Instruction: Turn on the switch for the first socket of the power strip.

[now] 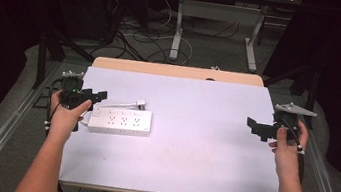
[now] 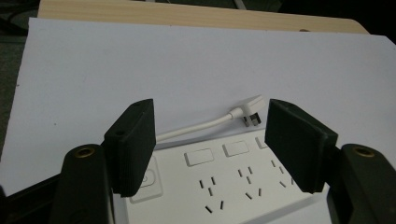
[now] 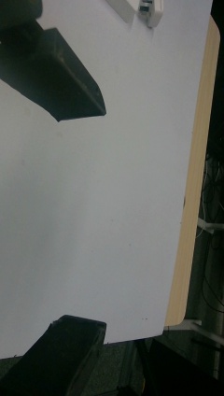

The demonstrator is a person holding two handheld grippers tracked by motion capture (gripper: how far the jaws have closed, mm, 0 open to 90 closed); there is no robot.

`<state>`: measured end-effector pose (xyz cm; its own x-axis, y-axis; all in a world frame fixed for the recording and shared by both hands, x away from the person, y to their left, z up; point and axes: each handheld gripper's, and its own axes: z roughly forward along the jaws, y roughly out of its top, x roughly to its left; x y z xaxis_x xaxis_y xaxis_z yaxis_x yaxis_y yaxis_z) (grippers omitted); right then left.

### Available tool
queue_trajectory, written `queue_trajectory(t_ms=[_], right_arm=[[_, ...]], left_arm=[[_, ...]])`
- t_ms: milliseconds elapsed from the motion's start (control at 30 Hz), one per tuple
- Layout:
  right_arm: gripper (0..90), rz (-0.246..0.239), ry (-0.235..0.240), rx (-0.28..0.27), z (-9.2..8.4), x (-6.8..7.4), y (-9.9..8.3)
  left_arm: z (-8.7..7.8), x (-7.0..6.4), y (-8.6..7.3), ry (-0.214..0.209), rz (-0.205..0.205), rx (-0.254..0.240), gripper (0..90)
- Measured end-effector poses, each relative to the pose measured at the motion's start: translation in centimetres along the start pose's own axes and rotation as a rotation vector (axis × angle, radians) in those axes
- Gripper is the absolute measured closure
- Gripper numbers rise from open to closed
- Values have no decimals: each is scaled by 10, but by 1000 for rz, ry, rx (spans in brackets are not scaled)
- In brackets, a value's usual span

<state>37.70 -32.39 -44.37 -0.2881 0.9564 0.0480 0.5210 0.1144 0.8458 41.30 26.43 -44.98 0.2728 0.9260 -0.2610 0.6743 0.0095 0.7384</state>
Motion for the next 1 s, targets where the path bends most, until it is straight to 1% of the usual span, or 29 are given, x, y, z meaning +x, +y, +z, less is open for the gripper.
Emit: queue_trajectory(t_ms=[33,100,133,167,200,233,267,300,367,400,433,467,500,533,567,600,633,667,700,733,767,833,867,900,933,967,1000], right_arm=[[0,-6,2,-2,0,-1,0],[0,-2,1,-6,1,0,-1],[0,-2,1,-6,1,0,-1],[0,-4,6,2,1,-1,-1],[0,0,10,9,1,0,-1],[0,0,10,9,1,0,-1],[0,-5,10,10,1,0,-1],[0,-5,10,10,1,0,-1],[0,-2,11,13,2,1,-1],[0,-2,11,13,2,1,-1],[0,-1,10,12,2,1,-1],[0,-1,10,12,2,1,-1],[0,2,12,13,2,1,-1],[0,3,9,7,2,1,-2],[0,-6,10,7,3,0,-2],[0,-6,10,7,3,0,-2],[0,-6,11,8,3,0,-2],[0,-7,11,8,3,0,-2],[0,2,10,10,3,0,-2],[0,-5,10,8,3,-1,-2],[0,-3,10,7,3,-1,-2],[0,1,17,13,3,-1,-2],[0,1,17,13,3,-1,-2],[0,-1,14,16,3,-1,-2],[0,-1,14,16,3,-1,-2],[0,-4,11,10,3,-1,-3],[0,-7,13,10,3,-1,-2]], left_arm=[[0,0,0,0,-4,4,344],[2,0,1,-1,4,2,354],[2,-1,1,3,-2,3,354],[2,-1,2,1,-1,14,371],[3,-2,2,6,-10,12,396],[3,-1,3,5,-9,10,396],[3,-1,4,0,-23,23,419],[3,0,4,-1,-31,29,419],[5,0,4,2,-49,12,436],[4,0,5,-4,-49,28,436],[4,1,5,-3,-51,27,452],[5,1,5,-1,-61,17,452],[5,1,6,-3,-65,26,459],[6,1,5,3,-71,11,467],[5,1,5,6,-73,14,493],[5,1,6,3,-72,26,493],[5,2,6,9,-64,27,504],[6,1,6,12,-74,25,523],[7,0,6,18,-78,16,556],[7,1,6,23,-76,19,577],[8,1,6,25,-74,34,598],[8,1,6,25,-77,35,643],[9,0,6,27,-81,31,643],[10,0,6,35,-68,32,684],[12,-1,5,32,-83,22,684],[12,-2,5,34,-84,26,704],[12,-1,6,35,-68,39,746]])
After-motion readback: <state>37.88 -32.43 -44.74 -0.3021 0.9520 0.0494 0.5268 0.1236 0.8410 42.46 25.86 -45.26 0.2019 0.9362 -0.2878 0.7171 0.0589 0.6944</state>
